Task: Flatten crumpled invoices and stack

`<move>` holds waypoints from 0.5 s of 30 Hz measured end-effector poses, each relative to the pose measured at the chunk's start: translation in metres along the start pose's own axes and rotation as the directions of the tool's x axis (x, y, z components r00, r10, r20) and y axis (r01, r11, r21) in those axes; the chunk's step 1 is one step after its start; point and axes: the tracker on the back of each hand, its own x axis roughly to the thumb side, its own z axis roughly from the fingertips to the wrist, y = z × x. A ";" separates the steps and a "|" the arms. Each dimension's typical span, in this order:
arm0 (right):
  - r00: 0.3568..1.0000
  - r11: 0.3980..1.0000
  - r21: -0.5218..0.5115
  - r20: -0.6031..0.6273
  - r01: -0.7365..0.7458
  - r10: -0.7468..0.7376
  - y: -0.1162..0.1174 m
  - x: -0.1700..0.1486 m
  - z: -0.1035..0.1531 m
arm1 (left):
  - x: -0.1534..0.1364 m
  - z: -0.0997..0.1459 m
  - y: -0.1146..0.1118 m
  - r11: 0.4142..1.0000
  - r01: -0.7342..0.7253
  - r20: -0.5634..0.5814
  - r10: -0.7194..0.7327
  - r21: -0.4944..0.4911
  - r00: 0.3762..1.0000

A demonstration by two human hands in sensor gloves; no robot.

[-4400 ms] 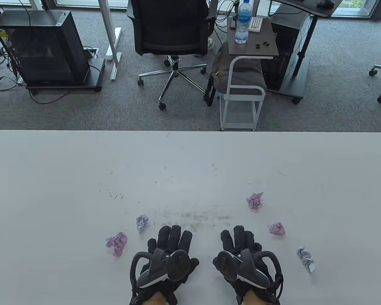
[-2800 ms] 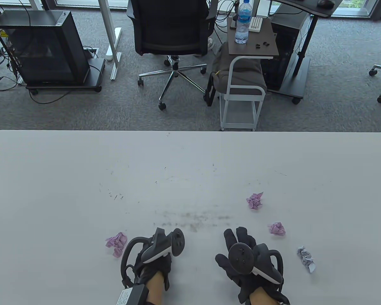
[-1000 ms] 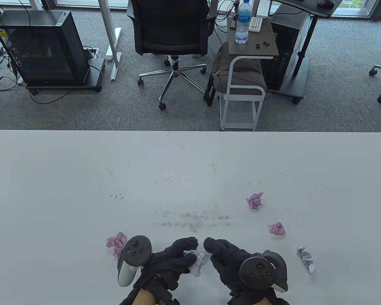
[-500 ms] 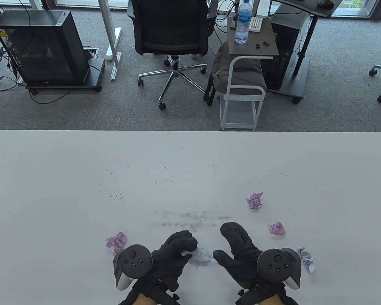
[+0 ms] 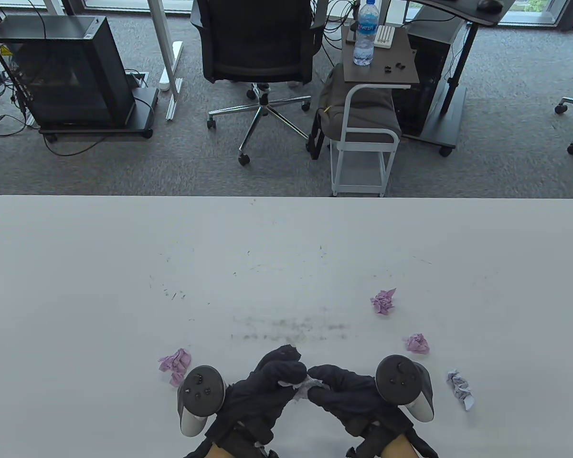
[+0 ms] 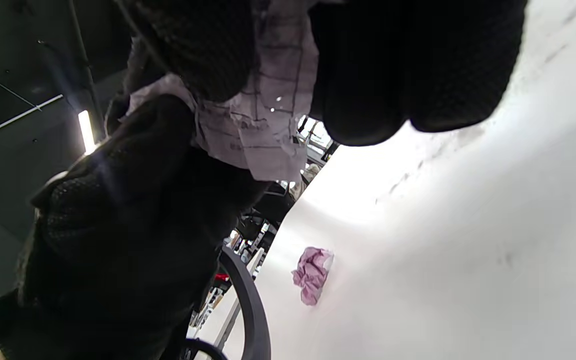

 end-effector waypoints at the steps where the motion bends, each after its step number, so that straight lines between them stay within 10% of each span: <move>1: 0.999 0.999 -0.028 0.006 -0.034 0.034 -0.003 0.001 0.001 | -0.003 0.000 0.002 1.000 -0.004 -0.015 0.004 0.008 1.000; 15: 0.854 0.861 -0.118 0.112 -0.496 0.507 -0.002 0.026 0.008 | -0.022 0.002 0.017 0.988 0.147 -0.119 -0.152 -0.047 0.981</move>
